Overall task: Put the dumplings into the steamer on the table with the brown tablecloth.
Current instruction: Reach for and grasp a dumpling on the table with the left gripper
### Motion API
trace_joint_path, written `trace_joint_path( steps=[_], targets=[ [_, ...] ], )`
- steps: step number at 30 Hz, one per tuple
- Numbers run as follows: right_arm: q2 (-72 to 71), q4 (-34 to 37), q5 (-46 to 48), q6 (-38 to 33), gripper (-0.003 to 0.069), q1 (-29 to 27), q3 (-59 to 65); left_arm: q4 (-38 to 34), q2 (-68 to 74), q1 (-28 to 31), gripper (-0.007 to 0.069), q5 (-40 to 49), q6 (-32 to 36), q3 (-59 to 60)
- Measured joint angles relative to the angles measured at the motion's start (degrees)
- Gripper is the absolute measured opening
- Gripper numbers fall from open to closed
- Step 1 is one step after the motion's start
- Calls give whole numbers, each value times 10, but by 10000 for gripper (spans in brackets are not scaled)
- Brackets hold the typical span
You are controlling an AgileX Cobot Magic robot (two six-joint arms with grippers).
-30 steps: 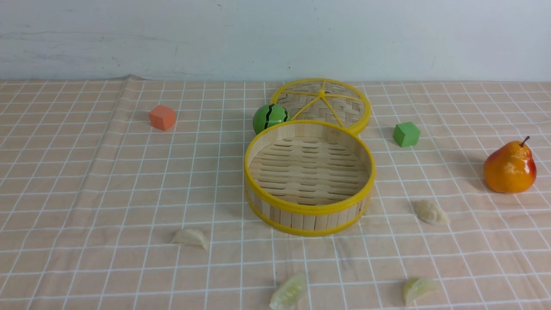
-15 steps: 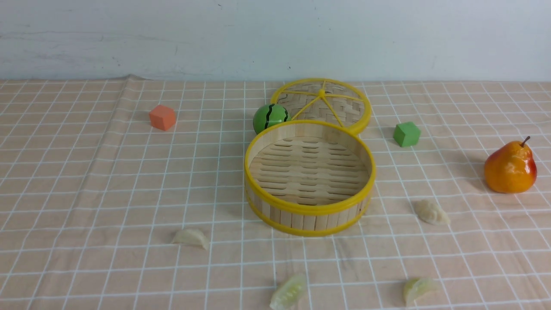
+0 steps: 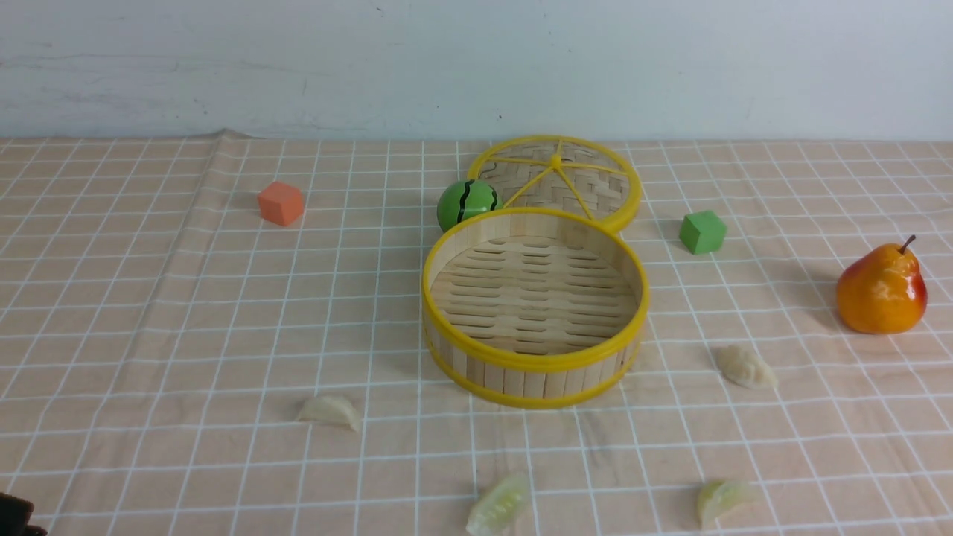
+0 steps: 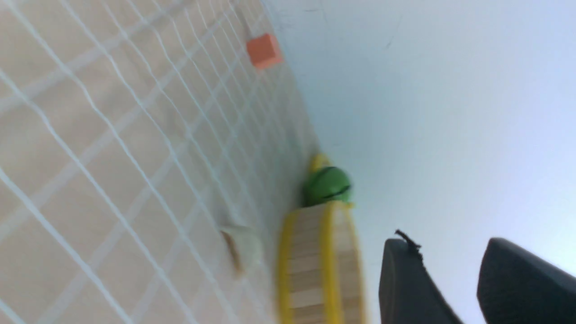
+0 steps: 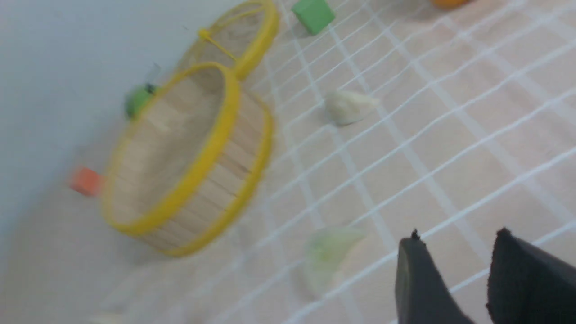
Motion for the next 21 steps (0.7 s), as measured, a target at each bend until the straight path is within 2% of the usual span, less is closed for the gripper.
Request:
trace_joint_path(
  steps=[4, 9, 12, 16, 20, 21],
  targets=[
    [0, 117, 5, 54, 239, 0, 2, -77, 0, 0, 238, -11, -37, 0],
    [0, 114, -1, 51, 239, 0, 2, -113, 0, 0, 238, -12, -40, 0],
    [0, 112, -3, 13, 239, 1, 2, -100, 0, 0, 236, 7, 27, -31],
    [1, 114, 7, -113, 223, 1, -49, -54, 6, 0, 176, 76, 176, -127],
    [49, 111, 20, -239, 116, 1, -123, 10, 91, 0, 36, 188, 288, -235],
    [84, 107, 27, -282, 62, 2, -152, 33, 126, 0, -2, 219, 312, -265]
  ],
)
